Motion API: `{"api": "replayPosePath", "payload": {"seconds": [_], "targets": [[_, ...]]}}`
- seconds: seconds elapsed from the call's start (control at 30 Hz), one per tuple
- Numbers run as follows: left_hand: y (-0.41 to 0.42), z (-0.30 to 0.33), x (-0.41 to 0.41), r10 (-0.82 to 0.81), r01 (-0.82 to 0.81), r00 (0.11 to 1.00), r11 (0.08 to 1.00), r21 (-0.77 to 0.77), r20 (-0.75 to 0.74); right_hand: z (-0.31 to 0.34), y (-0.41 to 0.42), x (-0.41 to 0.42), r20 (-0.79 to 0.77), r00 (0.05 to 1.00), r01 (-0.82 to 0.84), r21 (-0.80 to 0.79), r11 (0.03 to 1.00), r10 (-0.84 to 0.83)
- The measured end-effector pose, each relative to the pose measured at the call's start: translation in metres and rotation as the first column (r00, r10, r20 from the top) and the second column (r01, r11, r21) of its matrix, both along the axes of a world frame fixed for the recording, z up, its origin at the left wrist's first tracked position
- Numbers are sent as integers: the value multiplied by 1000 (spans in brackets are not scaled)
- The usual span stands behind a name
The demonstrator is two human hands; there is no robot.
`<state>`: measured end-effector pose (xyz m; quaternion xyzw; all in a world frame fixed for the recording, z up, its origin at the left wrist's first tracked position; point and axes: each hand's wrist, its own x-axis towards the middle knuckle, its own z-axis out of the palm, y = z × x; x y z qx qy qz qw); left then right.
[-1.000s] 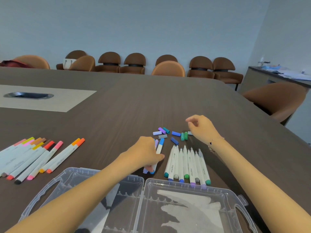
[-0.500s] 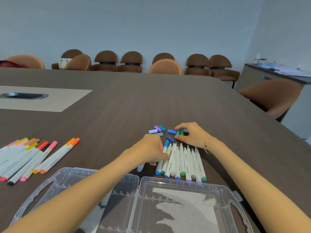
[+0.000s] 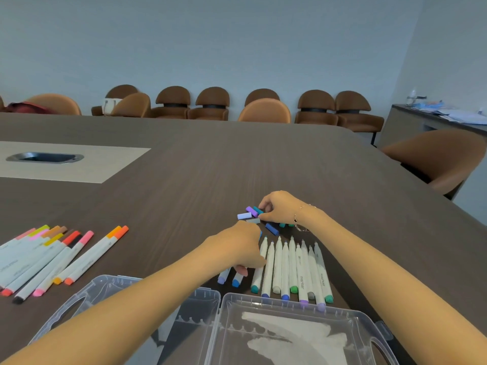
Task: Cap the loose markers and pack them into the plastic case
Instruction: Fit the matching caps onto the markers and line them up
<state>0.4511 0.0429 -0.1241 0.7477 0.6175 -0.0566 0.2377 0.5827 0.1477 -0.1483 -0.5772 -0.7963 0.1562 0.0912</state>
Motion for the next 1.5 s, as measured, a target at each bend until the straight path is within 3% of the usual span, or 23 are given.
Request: {"api": "replayPosePath", "payload": {"seconds": [0.13,0.37,0.43,0.5,0.57,0.7,0.87,1.0,1.3,1.5], "targets": [[-4,6,2,1,-1,999,1000,-5,-45,1,5,-7,53,998,20,34,999,-22],[-12,4,-17,20,-12,997,995,97,-81,-4,9,-7,7,996,90,41,995,-91],[-13,6,-23,51,-48,998,993,111,-28,0,3,1,-114,984,147,55,988,-140],[-12,9,-29,94,-102,993,988,113,71,11,-11,10,-392,901,220,43,975,-186],[-9,9,-35,123,-139,978,986,88,168,22,-35,20,-635,749,199,-52,979,-186],[-9,11,-37,71,-61,951,997,-43,302,20,-73,34,-722,666,75,-184,980,-187],[-14,13,-29,49,-38,906,999,-34,421,15,-80,37,-796,515,135,-290,947,-317],[-16,13,-29,69,-51,898,997,-53,434,12,-81,32,-787,514,157,-304,940,-341],[-16,9,-22,107,-77,882,994,-83,459,12,-86,21,-735,615,173,-228,958,-286],[-20,20,-16,288,-147,784,947,-286,550,4,-85,11,-763,586,182,-205,962,-273]]}}
